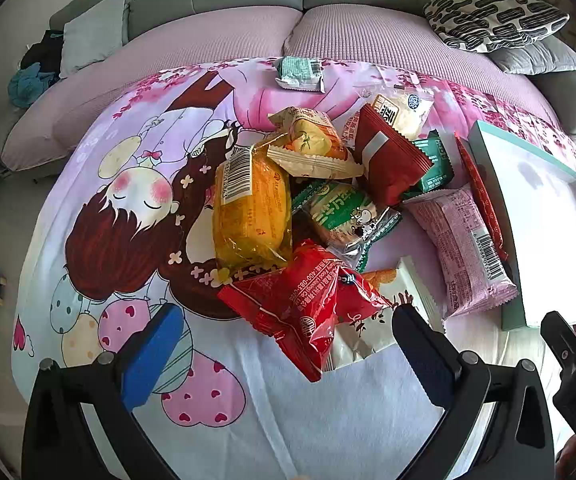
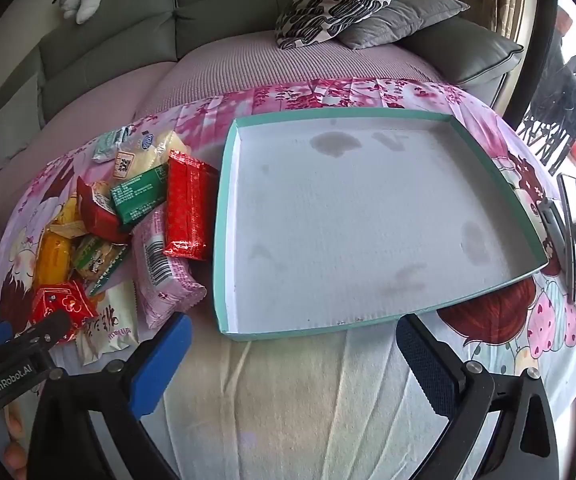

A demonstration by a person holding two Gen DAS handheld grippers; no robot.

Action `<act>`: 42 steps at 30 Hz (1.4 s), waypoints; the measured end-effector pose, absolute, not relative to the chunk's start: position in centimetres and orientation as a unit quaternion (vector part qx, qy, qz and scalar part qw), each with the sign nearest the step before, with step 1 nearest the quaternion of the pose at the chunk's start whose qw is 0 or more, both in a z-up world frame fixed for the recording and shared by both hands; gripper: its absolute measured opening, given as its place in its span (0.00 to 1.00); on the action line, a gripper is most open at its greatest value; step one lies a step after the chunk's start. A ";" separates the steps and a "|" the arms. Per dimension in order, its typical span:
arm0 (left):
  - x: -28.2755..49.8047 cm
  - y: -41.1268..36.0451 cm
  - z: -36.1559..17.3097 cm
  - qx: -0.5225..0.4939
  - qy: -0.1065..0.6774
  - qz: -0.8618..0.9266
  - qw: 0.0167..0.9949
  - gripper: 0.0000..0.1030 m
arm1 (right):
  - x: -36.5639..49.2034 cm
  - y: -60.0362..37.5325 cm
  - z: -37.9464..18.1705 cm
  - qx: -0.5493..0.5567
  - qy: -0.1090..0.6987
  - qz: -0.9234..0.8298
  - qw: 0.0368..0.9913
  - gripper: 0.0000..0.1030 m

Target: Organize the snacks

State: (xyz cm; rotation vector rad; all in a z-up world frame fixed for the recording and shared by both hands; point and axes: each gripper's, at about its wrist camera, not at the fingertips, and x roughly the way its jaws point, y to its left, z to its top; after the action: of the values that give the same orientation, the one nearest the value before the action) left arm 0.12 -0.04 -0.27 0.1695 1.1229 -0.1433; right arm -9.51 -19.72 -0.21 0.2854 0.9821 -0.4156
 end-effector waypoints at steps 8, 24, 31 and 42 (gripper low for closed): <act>-0.1 -0.3 0.0 0.085 0.521 -0.077 0.846 1.00 | -9.5 -19.7 -0.2 0.135 0.466 -0.196 0.852 1.00; -0.4 -0.8 0.4 0.091 0.511 -0.095 0.850 1.00 | -9.6 -19.9 -0.2 0.137 0.468 -0.197 0.851 1.00; -0.3 -0.8 0.5 0.083 0.510 -0.095 0.851 1.00 | -9.6 -19.9 -0.2 0.139 0.466 -0.196 0.852 1.00; -0.1 -0.7 0.4 0.077 0.515 -0.086 0.849 1.00 | -9.6 -20.1 -0.3 0.151 0.461 -0.196 0.852 1.00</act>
State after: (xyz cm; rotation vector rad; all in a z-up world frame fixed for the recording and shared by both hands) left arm -0.15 -0.70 0.36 0.1633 1.0851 -0.1810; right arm -9.59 -20.08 -0.35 0.3176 0.9705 -0.4135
